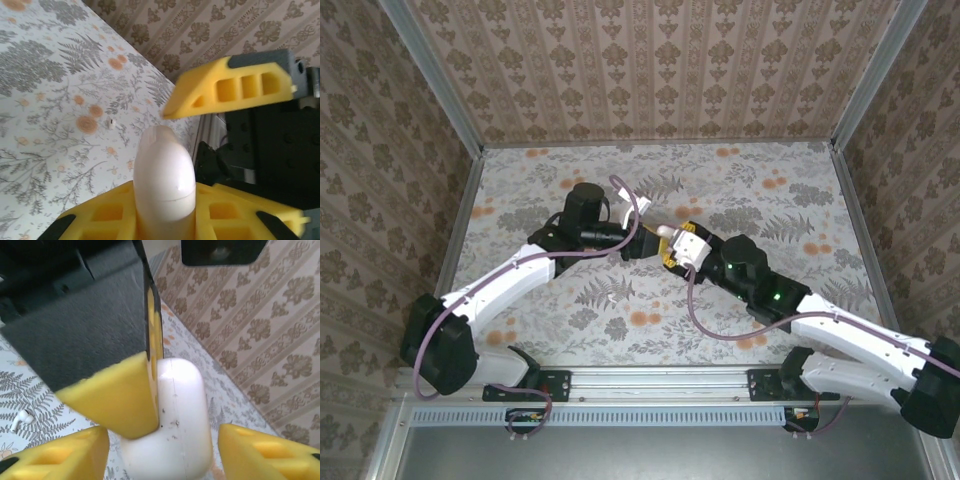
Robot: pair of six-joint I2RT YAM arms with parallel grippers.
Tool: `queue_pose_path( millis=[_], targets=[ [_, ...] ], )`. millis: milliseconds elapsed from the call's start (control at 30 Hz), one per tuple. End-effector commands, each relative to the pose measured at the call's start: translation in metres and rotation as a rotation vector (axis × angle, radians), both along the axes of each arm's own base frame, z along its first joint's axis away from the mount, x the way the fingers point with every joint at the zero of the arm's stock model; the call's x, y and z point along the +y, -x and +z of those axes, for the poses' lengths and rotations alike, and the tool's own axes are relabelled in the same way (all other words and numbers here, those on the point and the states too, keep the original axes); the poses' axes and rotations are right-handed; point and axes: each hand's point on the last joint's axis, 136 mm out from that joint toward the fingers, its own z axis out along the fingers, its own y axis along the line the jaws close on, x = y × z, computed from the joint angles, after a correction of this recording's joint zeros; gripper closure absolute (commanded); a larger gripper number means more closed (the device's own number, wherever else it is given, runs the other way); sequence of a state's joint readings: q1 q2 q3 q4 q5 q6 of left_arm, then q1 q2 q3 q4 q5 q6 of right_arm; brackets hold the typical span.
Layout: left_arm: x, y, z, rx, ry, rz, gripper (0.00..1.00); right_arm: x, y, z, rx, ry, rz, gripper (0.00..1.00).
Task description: Insert wireless bluetooth earbuds into charging case
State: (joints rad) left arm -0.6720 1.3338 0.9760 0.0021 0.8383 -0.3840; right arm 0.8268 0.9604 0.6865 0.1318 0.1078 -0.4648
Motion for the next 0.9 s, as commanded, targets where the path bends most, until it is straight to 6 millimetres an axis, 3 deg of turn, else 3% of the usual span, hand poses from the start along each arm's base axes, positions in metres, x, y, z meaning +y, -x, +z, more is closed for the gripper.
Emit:
queue_pose_path(
  millis=[0, 233, 400, 633, 867],
  targets=[
    [0.011, -0.007, 0.030, -0.171, 0.067, 0.053, 0.77, -0.004, 0.009, 0.033, 0.052, -0.162, 0.018, 0.34],
    [0.036, -0.011, 0.062, -0.517, 0.203, 0.186, 0.77, -0.036, -0.005, 0.056, 0.513, -0.613, -0.045, 0.34],
    [0.046, -0.011, 0.076, -0.688, 0.223, 0.247, 0.75, -0.043, -0.020, 0.064, 0.822, -0.848, -0.080, 0.36],
    [0.050, -0.009, 0.080, -0.779, 0.222, 0.286, 0.74, -0.008, -0.035, 0.076, 1.222, -1.052, 0.001, 0.28],
    [0.048, -0.010, 0.081, -0.783, 0.226, 0.291, 0.74, 0.024, -0.039, 0.083, 1.340, -1.089, 0.078, 0.22]
  ],
)
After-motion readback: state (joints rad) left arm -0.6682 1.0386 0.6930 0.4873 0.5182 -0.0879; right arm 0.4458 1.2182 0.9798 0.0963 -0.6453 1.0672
